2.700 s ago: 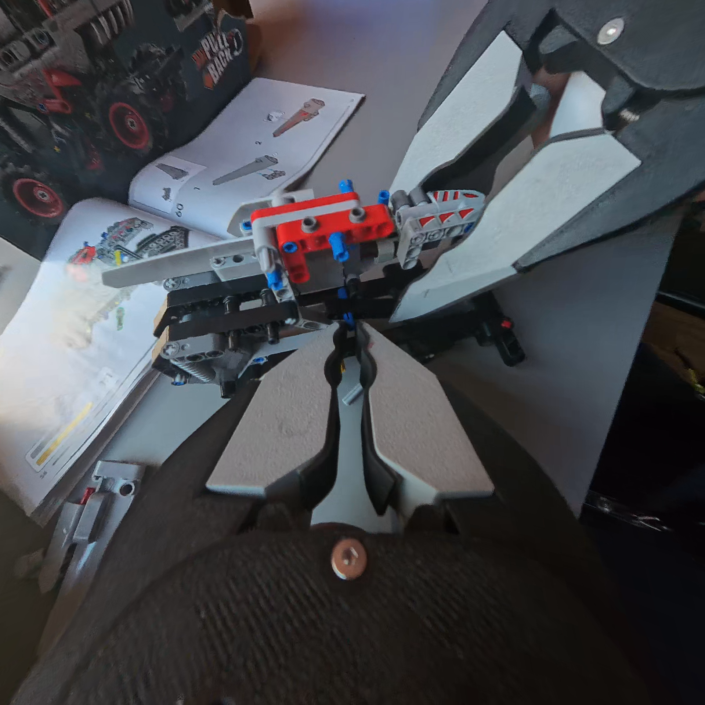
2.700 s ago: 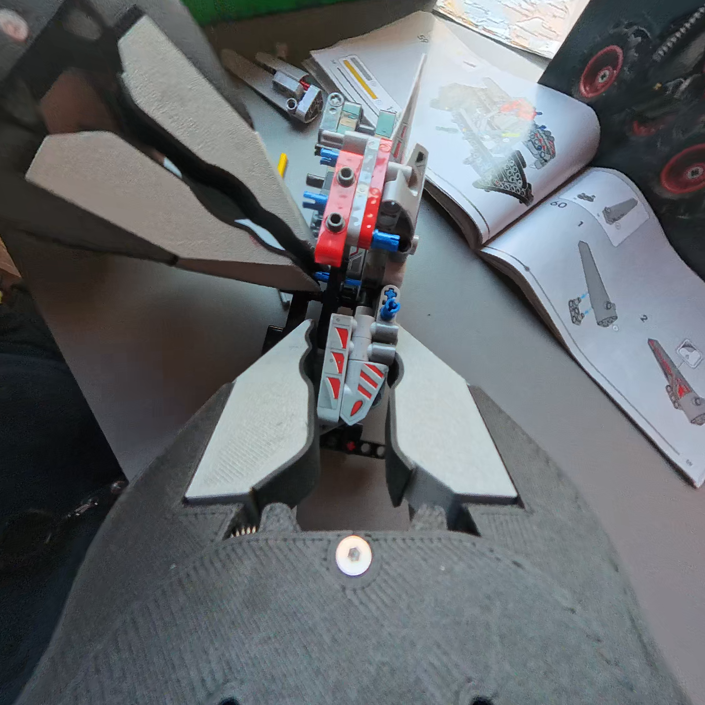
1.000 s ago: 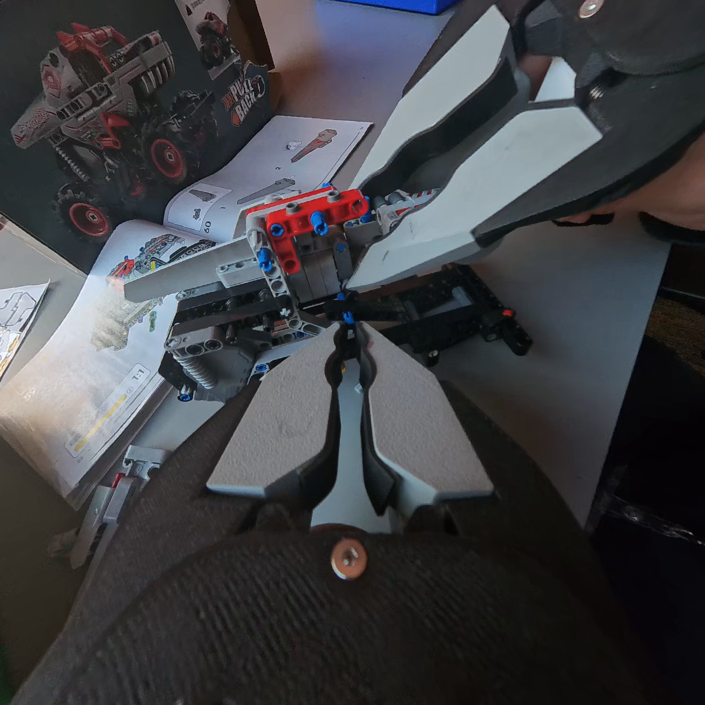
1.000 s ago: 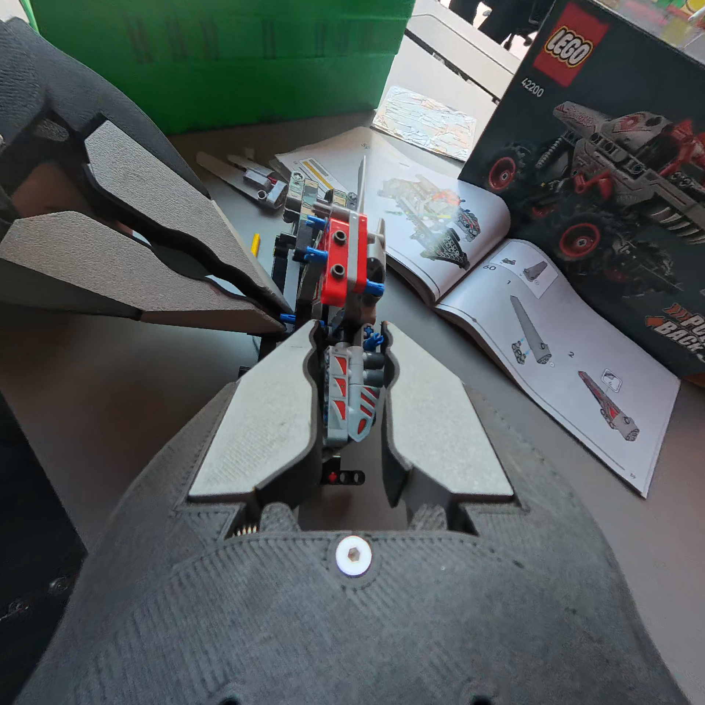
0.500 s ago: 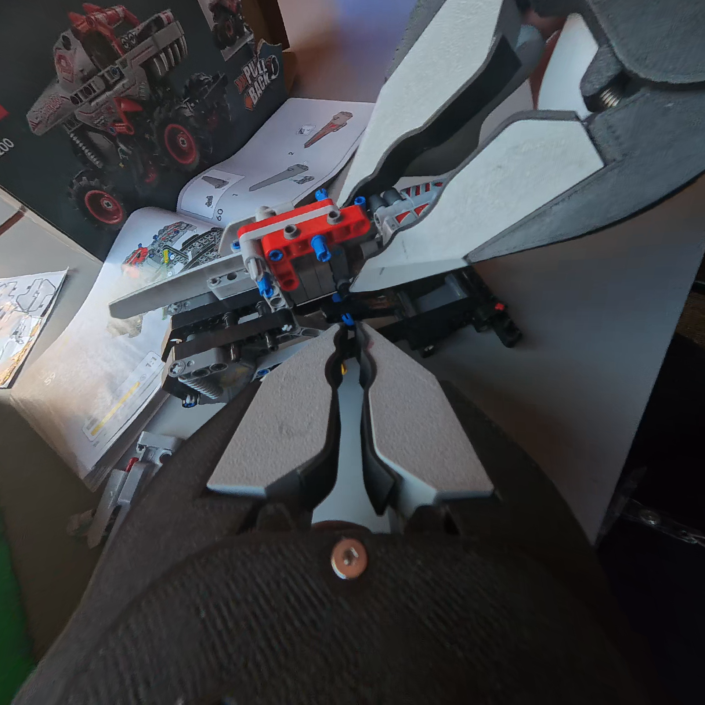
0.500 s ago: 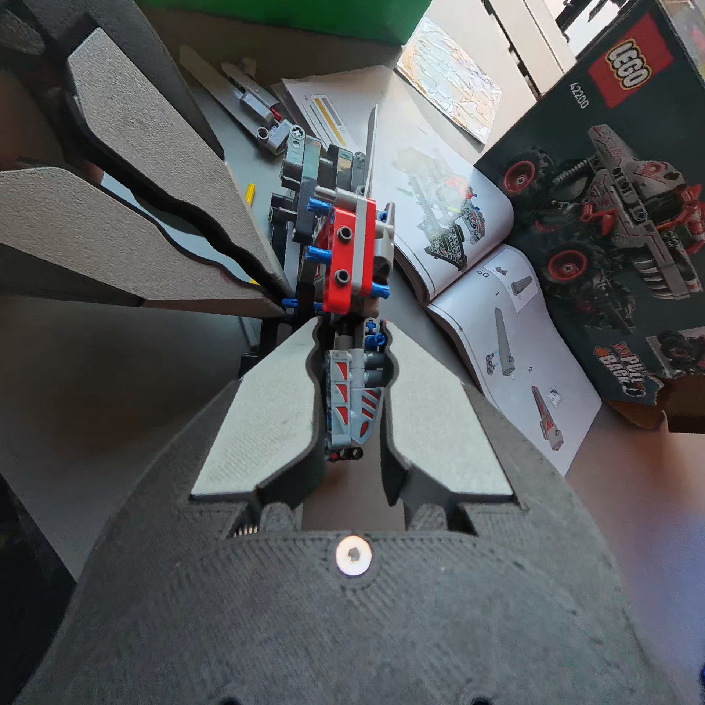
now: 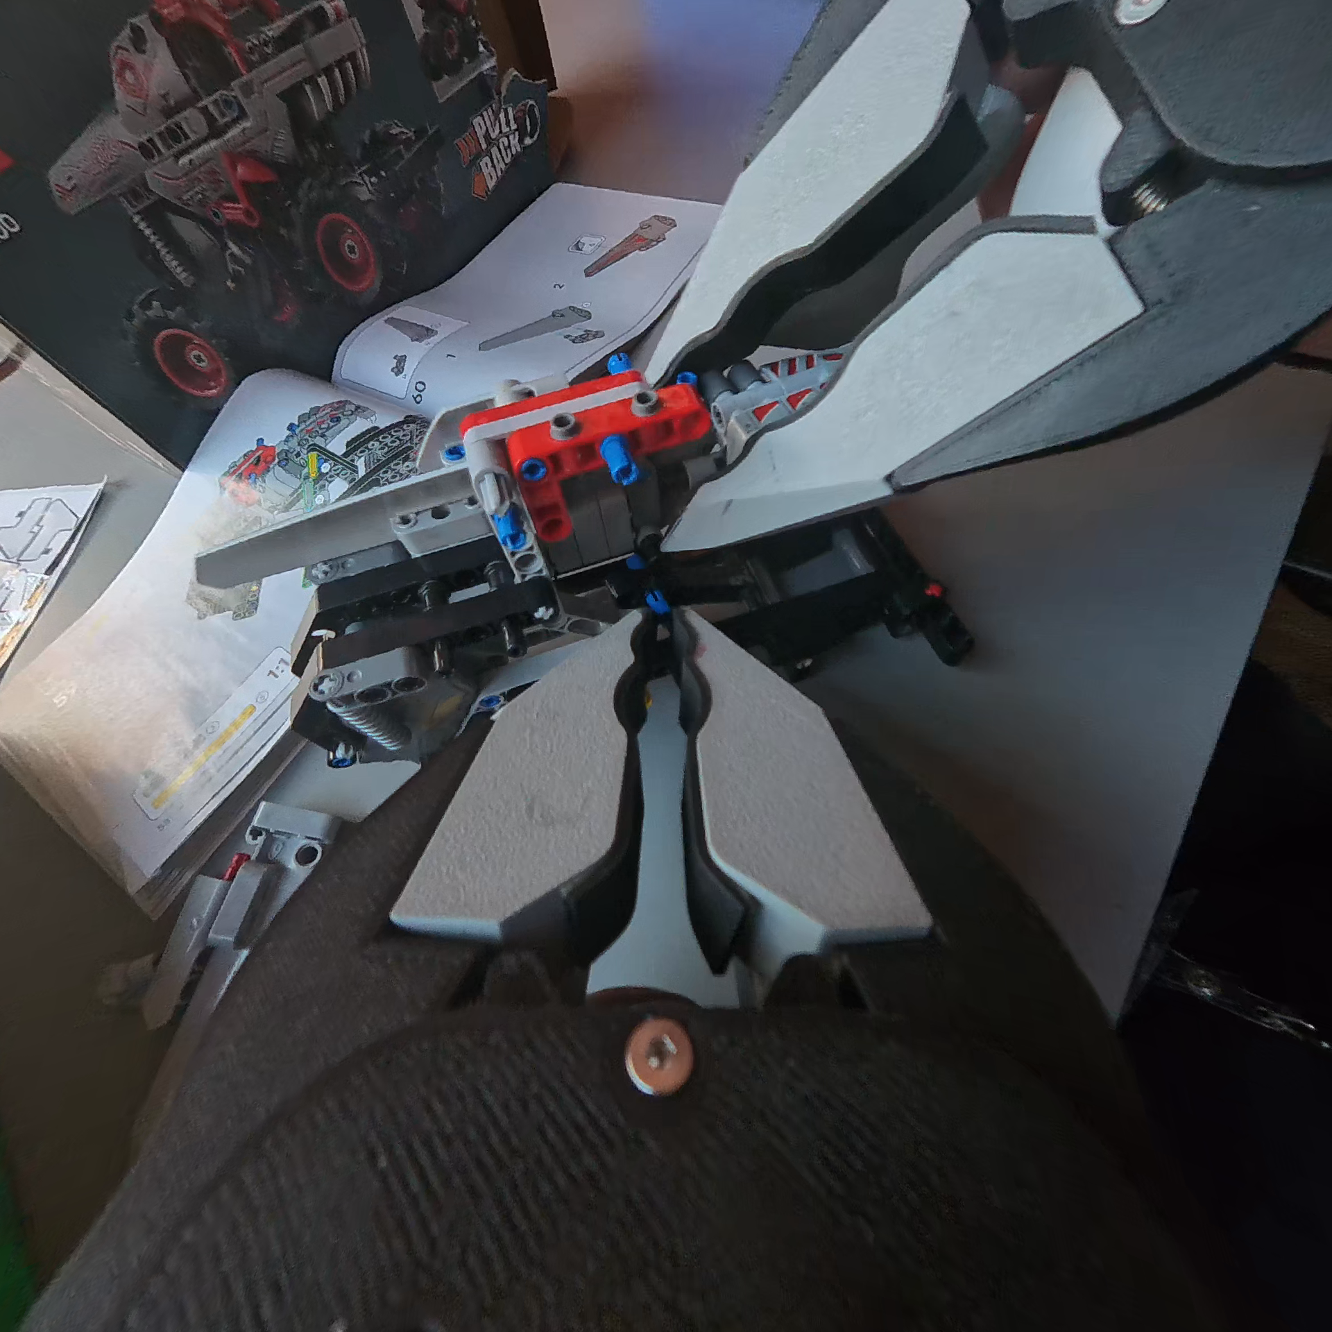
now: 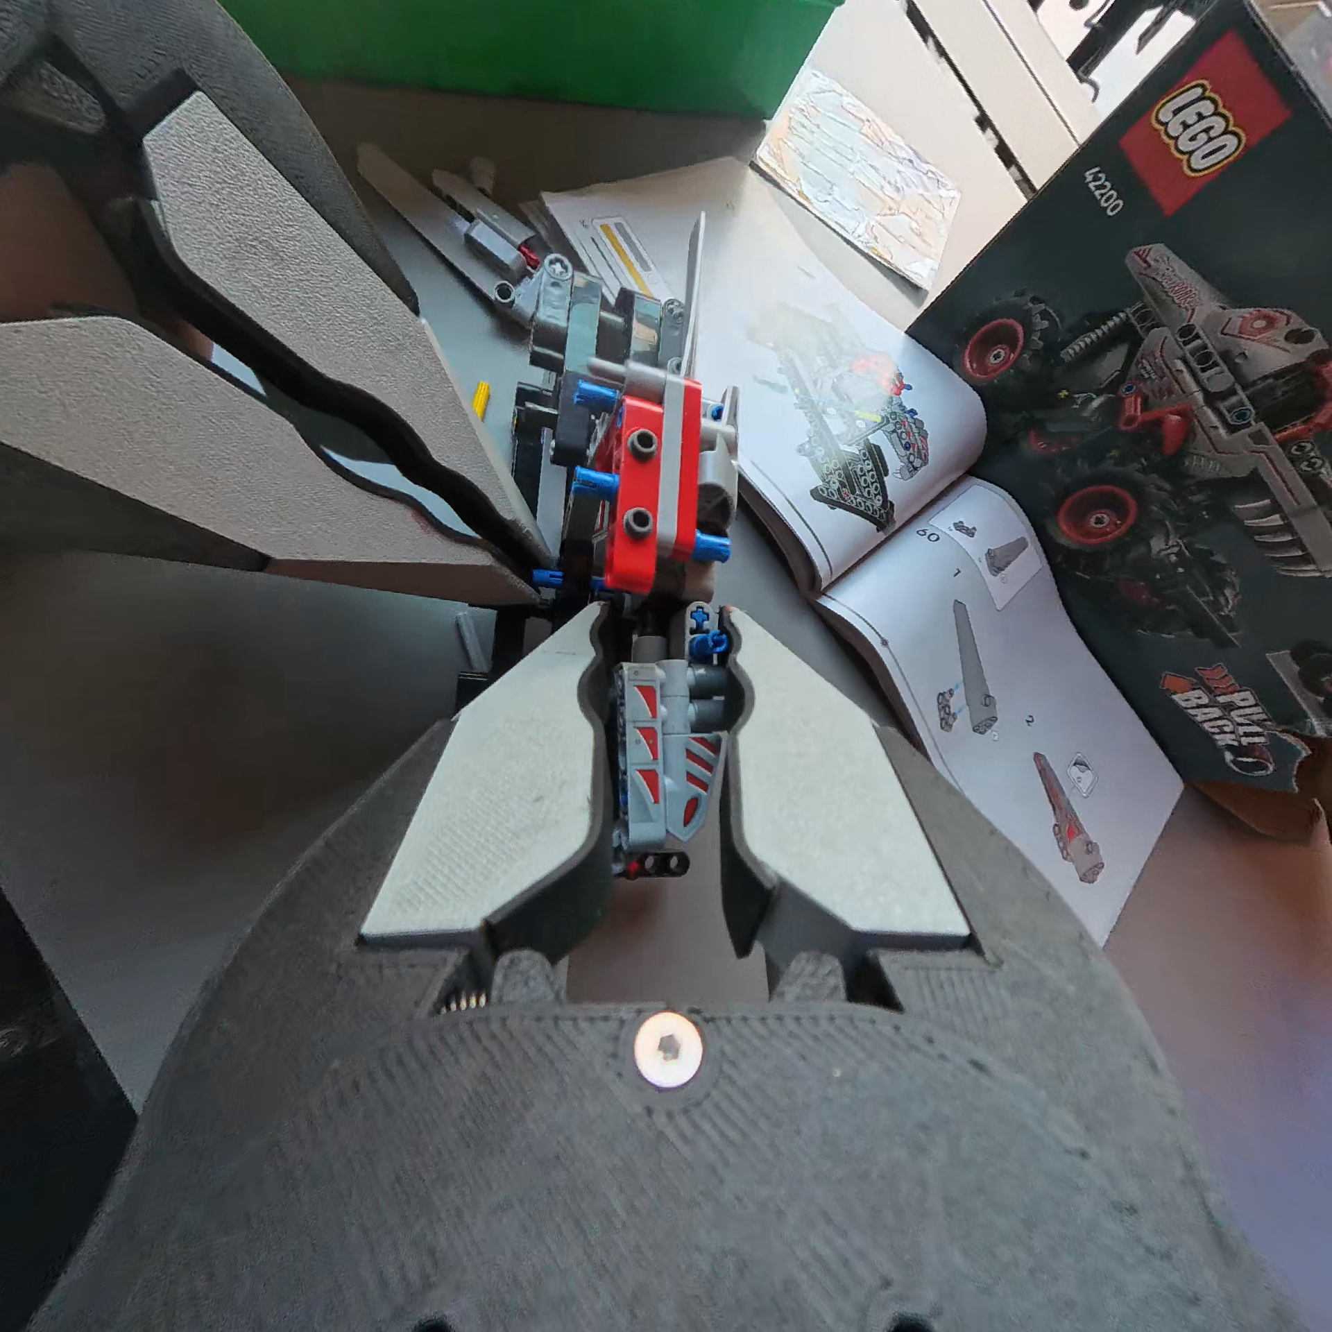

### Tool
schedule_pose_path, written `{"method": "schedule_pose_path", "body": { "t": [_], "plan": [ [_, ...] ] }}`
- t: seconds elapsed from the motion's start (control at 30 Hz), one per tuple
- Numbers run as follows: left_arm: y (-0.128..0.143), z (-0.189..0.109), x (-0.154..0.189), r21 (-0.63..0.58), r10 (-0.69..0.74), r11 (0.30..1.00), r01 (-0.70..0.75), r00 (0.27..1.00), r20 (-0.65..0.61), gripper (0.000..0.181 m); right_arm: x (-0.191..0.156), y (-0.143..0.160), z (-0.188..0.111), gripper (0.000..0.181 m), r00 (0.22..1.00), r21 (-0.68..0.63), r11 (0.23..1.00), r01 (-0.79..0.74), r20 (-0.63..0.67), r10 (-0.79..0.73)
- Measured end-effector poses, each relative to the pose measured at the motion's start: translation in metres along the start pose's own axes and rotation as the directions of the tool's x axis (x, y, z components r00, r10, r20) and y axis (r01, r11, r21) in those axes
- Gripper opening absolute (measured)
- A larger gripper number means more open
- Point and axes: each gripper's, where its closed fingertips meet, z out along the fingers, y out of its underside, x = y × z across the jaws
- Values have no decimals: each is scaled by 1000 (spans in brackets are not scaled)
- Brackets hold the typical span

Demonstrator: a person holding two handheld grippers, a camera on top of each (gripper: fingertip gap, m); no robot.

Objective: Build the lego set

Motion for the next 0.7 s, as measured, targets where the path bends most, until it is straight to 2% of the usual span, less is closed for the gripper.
{"method": "schedule_pose_path", "body": {
  "t": [0.17, 0.27, 0.4, 0.47, 0.53, 0.67, 0.7],
  "plan": [
    [-3, -1, -2, 23, -23, 999, 23, 1000, 1, 1, 10, -2, -22, 34, 996, 33, 999, 13, -92, -10],
    [-4, -3, -4, 36, -51, 998, 52, 999, -5, 1, 0, -6, -44, 38, 994, 114, 994, -7, -111, 20],
    [-4, -3, -3, 39, -48, 998, 49, 999, -11, 1, -24, -2, -58, 31, 991, 145, 989, -18, -129, 37],
    [-4, -3, -1, 36, -46, 998, 47, 999, -16, 1, -38, 1, -56, 22, 992, 150, 988, -42, -111, 59],
    [-3, -4, 1, 32, -46, 998, 47, 999, -26, 1, -38, 8, -48, 18, 986, 123, 991, -53, -153, 71],
    [-2, -5, 8, 21, -59, 998, 60, 997, -54, 2, -40, 12, -25, 17, 982, 92, 992, -87, -157, 101],
    [-2, -5, 8, 22, -62, 998, 63, 996, -57, 1, -38, 13, -20, 11, 979, 84, 993, -87, -178, 100]
  ]
}}
